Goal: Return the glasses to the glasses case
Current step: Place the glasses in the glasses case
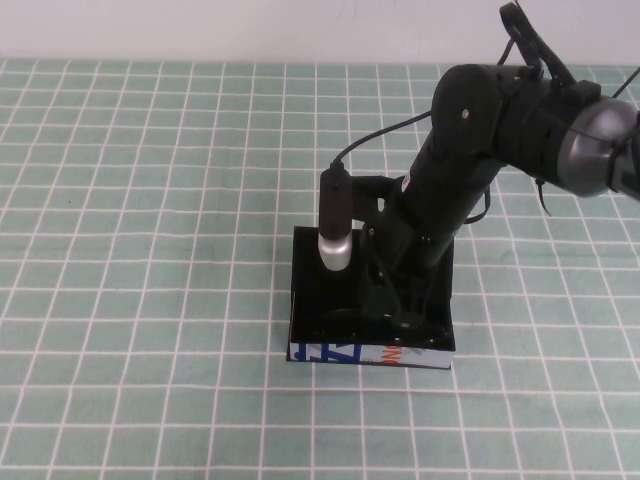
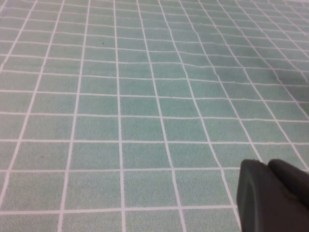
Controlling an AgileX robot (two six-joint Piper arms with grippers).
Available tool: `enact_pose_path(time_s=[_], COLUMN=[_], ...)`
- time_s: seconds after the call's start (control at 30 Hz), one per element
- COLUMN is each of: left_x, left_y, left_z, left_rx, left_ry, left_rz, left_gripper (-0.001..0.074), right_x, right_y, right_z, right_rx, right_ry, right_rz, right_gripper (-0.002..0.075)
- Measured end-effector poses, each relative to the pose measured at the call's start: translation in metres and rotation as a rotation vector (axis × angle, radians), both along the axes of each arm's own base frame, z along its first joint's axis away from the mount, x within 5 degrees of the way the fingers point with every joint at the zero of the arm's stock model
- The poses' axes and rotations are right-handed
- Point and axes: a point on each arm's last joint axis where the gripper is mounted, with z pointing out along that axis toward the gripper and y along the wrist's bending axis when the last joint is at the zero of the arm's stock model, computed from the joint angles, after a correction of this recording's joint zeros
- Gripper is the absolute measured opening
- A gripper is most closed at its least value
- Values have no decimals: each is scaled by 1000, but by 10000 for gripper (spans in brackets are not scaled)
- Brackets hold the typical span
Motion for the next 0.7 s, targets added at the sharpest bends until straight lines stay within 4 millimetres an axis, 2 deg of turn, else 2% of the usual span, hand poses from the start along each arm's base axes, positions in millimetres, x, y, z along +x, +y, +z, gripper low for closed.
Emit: enact_pose_path(time_s=[0.07,0.17,0.4,0.7], left_x=[0,0,0,0], left_y=[0,0,0,0], left_z=[0,0,0,0], left_rx=[0,0,0,0], left_ry=[0,0,0,0], left_rz=[0,0,0,0], left_gripper=[-2,-2,-2,-2], right_x=[-1,-1,3,14], right_y=[0,1,4,1], right_z=[0,-3,-23,-30], right_rx=[3,4,-18,-41], right_ry=[10,34,78,17], right_rz=[1,2,1,-56], right_gripper=[18,-3,-11,-11])
